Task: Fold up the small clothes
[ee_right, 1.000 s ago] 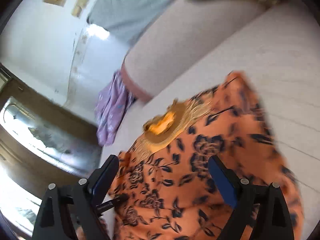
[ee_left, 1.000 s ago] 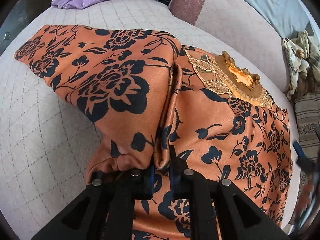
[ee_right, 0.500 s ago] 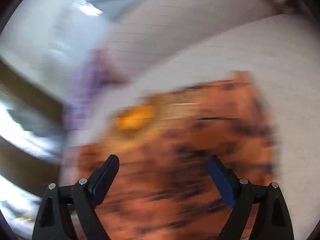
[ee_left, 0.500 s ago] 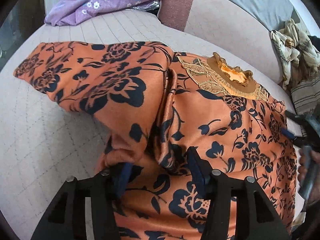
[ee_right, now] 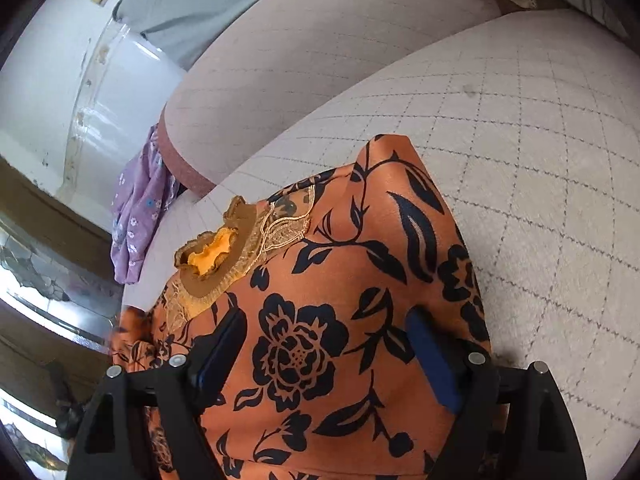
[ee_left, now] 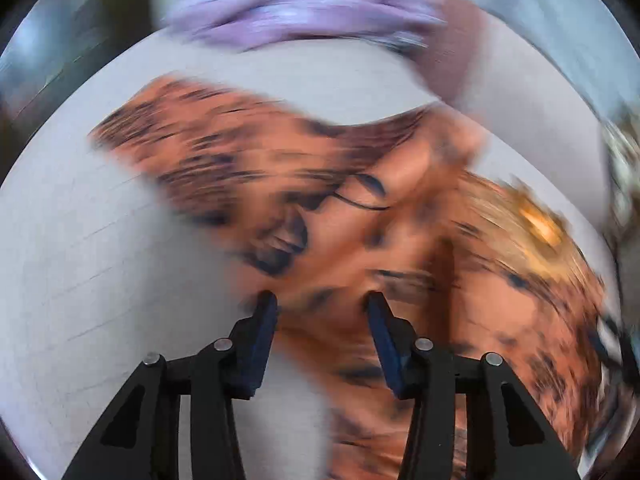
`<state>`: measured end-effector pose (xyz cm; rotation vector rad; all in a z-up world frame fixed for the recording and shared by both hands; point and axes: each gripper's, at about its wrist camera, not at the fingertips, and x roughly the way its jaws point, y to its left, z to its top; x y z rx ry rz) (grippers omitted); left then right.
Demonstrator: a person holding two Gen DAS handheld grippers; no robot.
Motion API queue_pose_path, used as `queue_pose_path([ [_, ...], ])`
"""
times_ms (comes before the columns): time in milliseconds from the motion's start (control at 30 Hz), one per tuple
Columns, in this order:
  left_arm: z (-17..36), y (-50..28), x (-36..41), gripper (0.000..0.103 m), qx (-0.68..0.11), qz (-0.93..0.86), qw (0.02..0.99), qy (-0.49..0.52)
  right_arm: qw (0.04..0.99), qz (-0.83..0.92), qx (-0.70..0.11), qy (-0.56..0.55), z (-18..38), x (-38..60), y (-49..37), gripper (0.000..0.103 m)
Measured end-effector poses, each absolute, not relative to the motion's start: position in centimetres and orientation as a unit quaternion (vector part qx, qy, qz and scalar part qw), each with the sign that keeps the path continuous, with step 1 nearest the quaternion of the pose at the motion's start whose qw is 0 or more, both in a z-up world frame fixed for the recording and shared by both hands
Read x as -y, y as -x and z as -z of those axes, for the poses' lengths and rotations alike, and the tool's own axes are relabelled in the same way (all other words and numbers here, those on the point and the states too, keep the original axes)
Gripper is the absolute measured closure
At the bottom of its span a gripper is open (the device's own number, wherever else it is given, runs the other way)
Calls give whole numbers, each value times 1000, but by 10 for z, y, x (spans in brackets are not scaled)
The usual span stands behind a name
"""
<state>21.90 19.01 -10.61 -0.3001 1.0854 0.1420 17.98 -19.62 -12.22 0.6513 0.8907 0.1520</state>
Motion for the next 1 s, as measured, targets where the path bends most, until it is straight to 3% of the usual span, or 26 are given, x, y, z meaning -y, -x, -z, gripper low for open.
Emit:
queue_pose_path([
  [100, 111, -202, -232, 48, -493, -100, 833, 230, 852, -72, -422, -302, 123, 206, -176, 18],
  [233, 74, -186, -209, 48, -458, -86, 862, 201, 855, -54, -428, -287, 115, 199, -177, 18],
  [267, 60, -183, -195, 44, -443, -44, 873, 198, 856, -51, -429, -283, 111, 194, -179, 18],
  [400, 38, -201, -96, 38, -447, 117, 882, 93, 865, -89, -411, -275, 91, 164, -178, 18],
  [500, 70, -236, -62, 39, -505, 88, 858, 32, 865, -109, -417, -257, 84, 149, -180, 18],
  [533, 83, -246, -67, 41, -522, 68, 850, 38, 865, -107, -421, -251, 84, 147, -180, 18],
  [600, 104, -256, -90, 59, -548, 20, 833, 76, 862, -99, -425, -257, 87, 153, -175, 18],
  [667, 104, -253, -103, 60, -535, 36, 837, 107, 858, -92, -427, -270, 94, 162, -169, 18],
  [767, 103, -249, -106, 99, -535, 25, 840, 86, 854, -76, -434, -277, 108, 174, -163, 18],
  [900, 112, -237, -140, 100, -523, -48, 840, 141, 857, -74, -431, -273, 106, 174, -160, 18],
  [1000, 108, -227, -129, 100, -503, -53, 858, 85, 865, -85, -416, -267, 89, 163, -162, 18],
])
